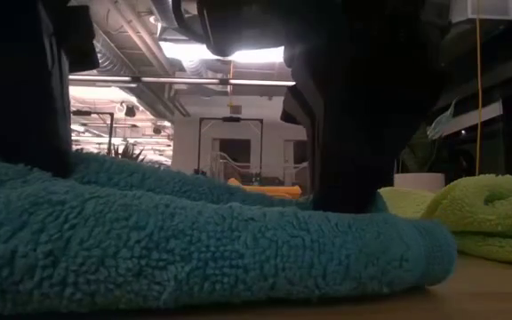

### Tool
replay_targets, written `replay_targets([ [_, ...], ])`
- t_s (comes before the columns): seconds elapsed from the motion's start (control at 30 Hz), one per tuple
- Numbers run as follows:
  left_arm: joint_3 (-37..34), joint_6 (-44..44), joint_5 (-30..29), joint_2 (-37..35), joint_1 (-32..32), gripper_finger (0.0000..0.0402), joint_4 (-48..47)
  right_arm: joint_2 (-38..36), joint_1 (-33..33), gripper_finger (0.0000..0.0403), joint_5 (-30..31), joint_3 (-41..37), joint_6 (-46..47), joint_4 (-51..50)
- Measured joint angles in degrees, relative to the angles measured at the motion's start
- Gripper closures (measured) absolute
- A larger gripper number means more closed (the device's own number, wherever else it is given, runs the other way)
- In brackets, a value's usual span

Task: Fold microfiber towels
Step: Fold the blue towel

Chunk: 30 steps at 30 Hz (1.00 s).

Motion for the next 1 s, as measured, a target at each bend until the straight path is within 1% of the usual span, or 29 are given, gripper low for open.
replay_targets([
  [0.13, 0.0, 0.8, 0.1, 0.0, 0.3, 0.0401, -0.1, 0.0, 0.0, 0.0387, 0.1, 0.0, -0.2, 0.4],
  [0.27, 0.0, 0.5, 0.0, 0.0, 0.3, 0.0401, 0.0, 0.0, 0.0, 0.0361, 0.7, -0.1, -0.1, 0.6],
  [0.33, 0.0, 0.5, 0.0, 0.0, 0.3, 0.0393, 0.0, 0.0, 0.0, 0.0346, 0.8, -0.1, -0.2, 0.6],
  [0.53, 0.0, -0.1, 0.1, 0.0, 0.3, 0.0343, 0.0, 0.0, 0.0, 0.0308, 0.9, -0.1, -0.1, 0.6],
  [0.73, 0.1, -3.6, 3.6, 0.0, 0.6, 0.0289, -1.7, 0.0, 0.0, 0.0281, 0.9, -0.1, 1.3, 0.5],
  [0.87, 0.1, -4.3, 3.9, -0.1, 0.6, 0.0258, -3.0, 0.0, 0.0, 0.027, 0.5, -0.1, 2.8, 0.4],
  [1.0, 0.1, -4.3, 4.0, -1.6, 0.4, 0.024, -3.0, 0.1, 0.0, 0.0268, 0.5, 1.6, 2.8, -2.0],
])
